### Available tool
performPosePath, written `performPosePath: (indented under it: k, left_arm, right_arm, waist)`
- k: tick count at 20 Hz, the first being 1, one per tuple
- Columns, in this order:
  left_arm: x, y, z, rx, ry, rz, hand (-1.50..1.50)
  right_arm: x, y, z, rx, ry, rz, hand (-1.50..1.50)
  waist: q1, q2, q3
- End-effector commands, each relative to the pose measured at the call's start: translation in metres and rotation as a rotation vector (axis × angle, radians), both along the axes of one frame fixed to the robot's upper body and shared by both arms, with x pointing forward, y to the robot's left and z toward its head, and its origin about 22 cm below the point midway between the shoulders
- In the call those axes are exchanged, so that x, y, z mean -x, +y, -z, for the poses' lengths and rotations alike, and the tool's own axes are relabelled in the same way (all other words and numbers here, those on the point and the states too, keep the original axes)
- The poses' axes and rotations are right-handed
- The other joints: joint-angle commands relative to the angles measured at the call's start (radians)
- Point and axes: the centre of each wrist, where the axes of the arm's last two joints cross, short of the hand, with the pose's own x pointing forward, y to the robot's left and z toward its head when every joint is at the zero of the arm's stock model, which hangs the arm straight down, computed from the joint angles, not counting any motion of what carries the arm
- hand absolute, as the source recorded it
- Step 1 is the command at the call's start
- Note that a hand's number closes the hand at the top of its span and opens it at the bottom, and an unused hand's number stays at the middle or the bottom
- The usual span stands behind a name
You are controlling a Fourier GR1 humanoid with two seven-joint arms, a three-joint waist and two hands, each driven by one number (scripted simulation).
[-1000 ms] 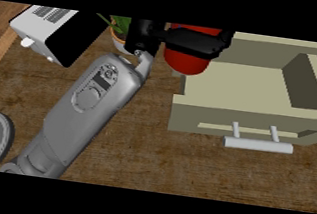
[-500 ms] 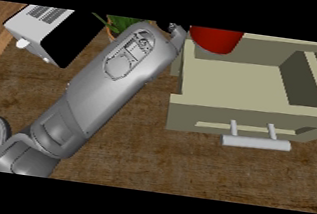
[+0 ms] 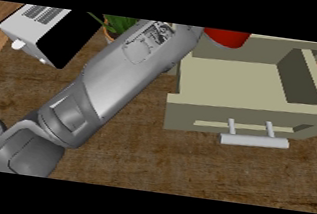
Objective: Pick up the can, place it into the drawer and close the drawer
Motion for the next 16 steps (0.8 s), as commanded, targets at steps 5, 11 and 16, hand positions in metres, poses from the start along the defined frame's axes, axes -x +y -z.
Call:
performPosePath:
  k: [5,11,16]
  left_arm:
    - [-0.009,-0.007,-0.003,-0.037,0.034,-0.016,1.5]
    - [-0.009,-0.004,0.025,-0.08,-0.006,-0.048,1.5]
    - [-0.009,-0.003,0.039,-0.105,-0.007,-0.079,1.5]
  right_arm:
    - [-0.01,0.004,-0.008,0.012,-0.015,-0.012,-1.5]
    - [-0.015,0.004,0.005,-0.001,-0.017,-0.025,-1.5]
    - [-0.019,0.008,0.003,0.015,-0.014,-0.009,-1.5]
  waist:
    - [-0.023,0.008,0.001]
    - [-0.033,0.009,0.001]
    - [-0.037,0.009,0.001]
